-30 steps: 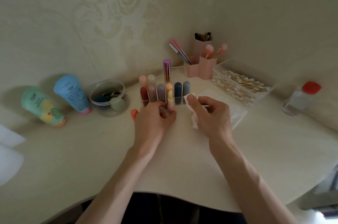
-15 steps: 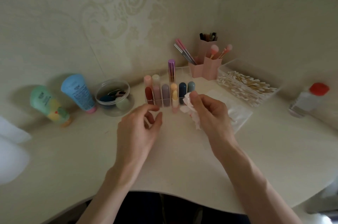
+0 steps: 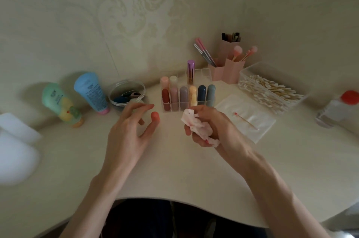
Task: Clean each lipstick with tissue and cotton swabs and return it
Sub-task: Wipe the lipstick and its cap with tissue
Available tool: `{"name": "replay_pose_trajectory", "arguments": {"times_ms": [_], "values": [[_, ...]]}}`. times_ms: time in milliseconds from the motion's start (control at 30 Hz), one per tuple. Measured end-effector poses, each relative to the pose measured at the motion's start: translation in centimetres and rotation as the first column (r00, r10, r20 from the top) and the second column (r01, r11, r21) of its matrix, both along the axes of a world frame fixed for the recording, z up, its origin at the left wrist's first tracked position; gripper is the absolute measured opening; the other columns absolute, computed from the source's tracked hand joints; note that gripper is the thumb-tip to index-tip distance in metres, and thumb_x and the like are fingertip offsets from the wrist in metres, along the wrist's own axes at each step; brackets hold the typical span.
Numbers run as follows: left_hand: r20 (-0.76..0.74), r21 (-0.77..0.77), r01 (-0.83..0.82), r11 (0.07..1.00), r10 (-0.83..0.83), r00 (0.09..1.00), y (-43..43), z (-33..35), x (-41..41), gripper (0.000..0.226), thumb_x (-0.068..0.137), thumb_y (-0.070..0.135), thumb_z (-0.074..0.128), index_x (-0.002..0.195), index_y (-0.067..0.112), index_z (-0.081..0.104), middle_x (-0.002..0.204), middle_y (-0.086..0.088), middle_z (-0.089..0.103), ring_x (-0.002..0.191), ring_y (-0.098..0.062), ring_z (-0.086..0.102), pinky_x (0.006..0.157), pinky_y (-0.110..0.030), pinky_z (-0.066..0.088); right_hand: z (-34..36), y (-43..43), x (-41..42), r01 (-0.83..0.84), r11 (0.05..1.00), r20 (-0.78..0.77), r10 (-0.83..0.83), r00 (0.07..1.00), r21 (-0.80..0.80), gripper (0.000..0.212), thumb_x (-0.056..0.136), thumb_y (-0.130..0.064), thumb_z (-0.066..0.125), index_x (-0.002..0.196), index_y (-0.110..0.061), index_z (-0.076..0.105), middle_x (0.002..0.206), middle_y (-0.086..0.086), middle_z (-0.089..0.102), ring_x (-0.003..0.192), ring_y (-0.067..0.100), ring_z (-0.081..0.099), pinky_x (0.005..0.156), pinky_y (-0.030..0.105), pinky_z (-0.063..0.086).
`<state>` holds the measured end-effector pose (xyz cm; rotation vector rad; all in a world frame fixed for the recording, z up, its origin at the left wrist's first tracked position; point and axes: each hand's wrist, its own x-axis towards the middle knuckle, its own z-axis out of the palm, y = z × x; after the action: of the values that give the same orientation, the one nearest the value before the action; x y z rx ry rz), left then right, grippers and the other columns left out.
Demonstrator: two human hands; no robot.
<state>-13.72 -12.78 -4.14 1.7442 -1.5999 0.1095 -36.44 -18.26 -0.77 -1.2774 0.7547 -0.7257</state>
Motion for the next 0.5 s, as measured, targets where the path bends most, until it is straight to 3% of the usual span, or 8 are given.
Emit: {"name": "replay_pose_trajectory", "arguments": {"times_ms": [100, 167, 267, 333, 433, 500], "values": [[-0.008, 0.051, -0.002, 0.999, 0.003, 1.0, -0.2, -0.1, 0.1, 0.027, 0.099, 0.037, 0.068, 0.123, 0.025, 0.072, 0.124, 0.011, 0.065, 0.07, -0.006, 0.063, 0.066, -0.031, 0.054, 0.2, 0.5, -0.3, -0.059, 0.998, -0.056, 0.058, 0.997, -0.006, 0.039, 0.084, -0.025, 0.06, 0.119, -0.008, 0.063, 0.094, 0.01, 0.071, 0.07, 0.013, 0.058, 0.058, 0.023, 0.042], [-0.024, 0.083, 0.016, 0.996, -0.014, 1.0, -0.2, 0.1, 0.0, 0.026, 0.099, 0.037, 0.067, 0.123, 0.028, 0.072, 0.116, 0.012, 0.068, 0.071, -0.004, 0.063, 0.067, -0.031, 0.053, 0.1, 0.7, -0.3, -0.066, 0.998, -0.086, 0.066, 0.994, 0.003, 0.041, 0.085, -0.021, 0.065, 0.125, -0.01, 0.062, 0.095, 0.007, 0.074, 0.073, 0.014, 0.058, 0.061, 0.023, 0.043], [-0.049, 0.113, 0.018, 0.993, -0.013, 0.999, -0.2, 0.3, -0.1, 0.026, 0.095, 0.035, 0.072, 0.121, 0.03, 0.073, 0.104, 0.014, 0.071, 0.074, -0.005, 0.062, 0.07, -0.033, 0.054, 0.5, 1.0, -0.2, -0.081, 0.995, -0.087, 0.077, 0.993, -0.053, 0.023, 0.105, -0.022, 0.062, 0.121, -0.007, 0.065, 0.096, 0.011, 0.073, 0.073, 0.02, 0.052, 0.062, 0.026, 0.041], [-0.123, 0.117, 0.003, 0.993, 0.011, 0.992, -0.2, 0.4, -0.1, 0.024, 0.092, 0.034, 0.076, 0.115, 0.031, 0.074, 0.095, 0.022, 0.072, 0.074, -0.003, 0.064, 0.07, -0.029, 0.053, 0.6, 1.2, -0.3, -0.085, 0.993, -0.085, 0.078, 0.993, -0.082, 0.026, 0.109, -0.028, 0.057, 0.111, -0.005, 0.069, 0.09, 0.008, 0.071, 0.071, 0.018, 0.052, 0.061, 0.022, 0.043], [-0.455, 0.09, 0.017, 0.996, 0.026, 0.89, 0.1, 0.8, -0.5, 0.017, 0.09, 0.027, 0.078, 0.106, 0.03, 0.075, 0.092, 0.029, 0.074, 0.073, -0.004, 0.067, 0.068, -0.018, 0.049, 0.5, 1.3, -0.4, -0.079, 0.988, -0.117, 0.064, 0.991, -0.129, 0.025, 0.108, -0.026, 0.058, 0.106, -0.007, 0.074, 0.083, 0.001, 0.065, 0.069, 0.011, 0.056, 0.061, 0.017, 0.046], [-0.729, 0.034, 0.124, 0.992, -0.06, 0.682, 0.6, 1.4, -0.8, 0.016, 0.091, 0.021, 0.078, 0.107, 0.021, 0.076, 0.095, 0.013, 0.079, 0.068, -0.011, 0.066, 0.068, -0.02, 0.05, 0.2, 1.1, -0.2, -0.047, 0.984, -0.16, 0.019, 0.987, -0.171, 0.02, 0.106, -0.022, 0.061, 0.112, -0.009, 0.076, 0.084, 0.003, 0.071, 0.068, 0.009, 0.061, 0.061, 0.019, 0.05]]}}
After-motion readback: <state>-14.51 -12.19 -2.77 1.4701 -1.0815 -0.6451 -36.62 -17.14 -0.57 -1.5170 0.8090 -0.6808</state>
